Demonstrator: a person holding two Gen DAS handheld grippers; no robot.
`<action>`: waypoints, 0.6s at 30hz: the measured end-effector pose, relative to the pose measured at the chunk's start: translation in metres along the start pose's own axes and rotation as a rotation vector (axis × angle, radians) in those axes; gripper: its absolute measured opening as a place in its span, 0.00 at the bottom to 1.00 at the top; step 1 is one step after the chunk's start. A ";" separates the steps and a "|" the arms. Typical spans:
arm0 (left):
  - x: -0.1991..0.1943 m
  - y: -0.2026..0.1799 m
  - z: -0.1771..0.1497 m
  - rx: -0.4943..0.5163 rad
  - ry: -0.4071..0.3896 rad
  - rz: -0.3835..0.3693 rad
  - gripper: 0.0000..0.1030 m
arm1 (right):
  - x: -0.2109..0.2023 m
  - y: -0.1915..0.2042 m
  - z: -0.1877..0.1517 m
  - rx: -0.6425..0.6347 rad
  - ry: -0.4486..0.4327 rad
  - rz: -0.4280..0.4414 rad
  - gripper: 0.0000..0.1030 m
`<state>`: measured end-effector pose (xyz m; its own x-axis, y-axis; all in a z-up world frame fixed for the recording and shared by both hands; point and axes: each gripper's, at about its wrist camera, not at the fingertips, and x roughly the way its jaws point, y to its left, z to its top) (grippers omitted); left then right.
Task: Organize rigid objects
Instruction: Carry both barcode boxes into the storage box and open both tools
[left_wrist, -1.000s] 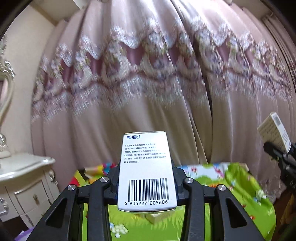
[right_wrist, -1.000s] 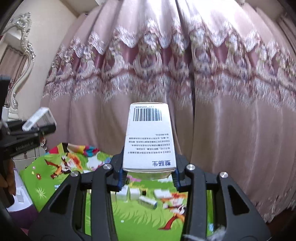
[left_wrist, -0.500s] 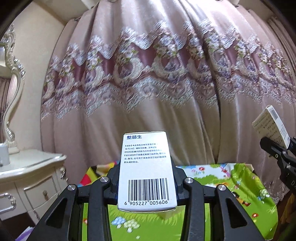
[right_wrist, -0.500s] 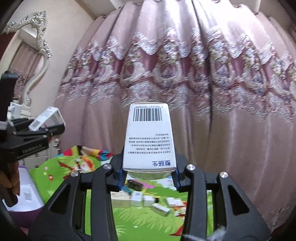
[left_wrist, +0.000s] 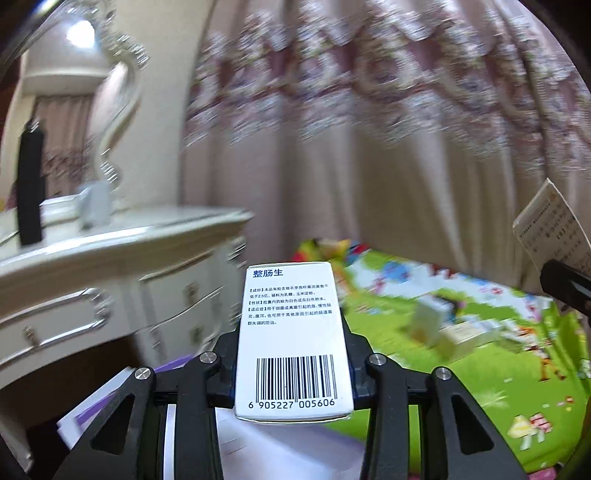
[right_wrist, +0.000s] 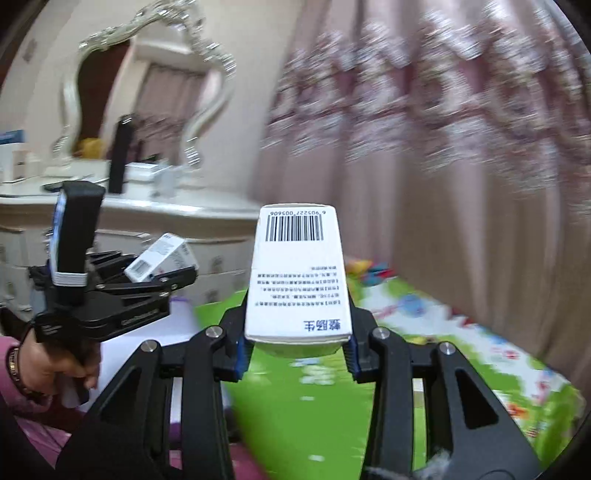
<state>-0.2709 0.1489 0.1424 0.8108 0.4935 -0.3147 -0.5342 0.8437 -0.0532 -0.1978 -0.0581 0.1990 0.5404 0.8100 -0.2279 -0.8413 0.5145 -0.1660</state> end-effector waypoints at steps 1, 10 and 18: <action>0.005 0.011 -0.003 -0.009 0.024 0.025 0.40 | 0.013 0.006 0.000 0.001 0.032 0.047 0.42; 0.051 0.099 -0.047 -0.107 0.313 0.176 0.40 | 0.139 0.085 -0.043 -0.041 0.407 0.343 0.42; 0.072 0.132 -0.084 -0.140 0.451 0.228 0.42 | 0.165 0.131 -0.081 -0.094 0.524 0.442 0.43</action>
<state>-0.3036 0.2782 0.0333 0.5032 0.4949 -0.7085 -0.7368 0.6740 -0.0525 -0.2171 0.1200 0.0619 0.1040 0.6835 -0.7225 -0.9922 0.1219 -0.0275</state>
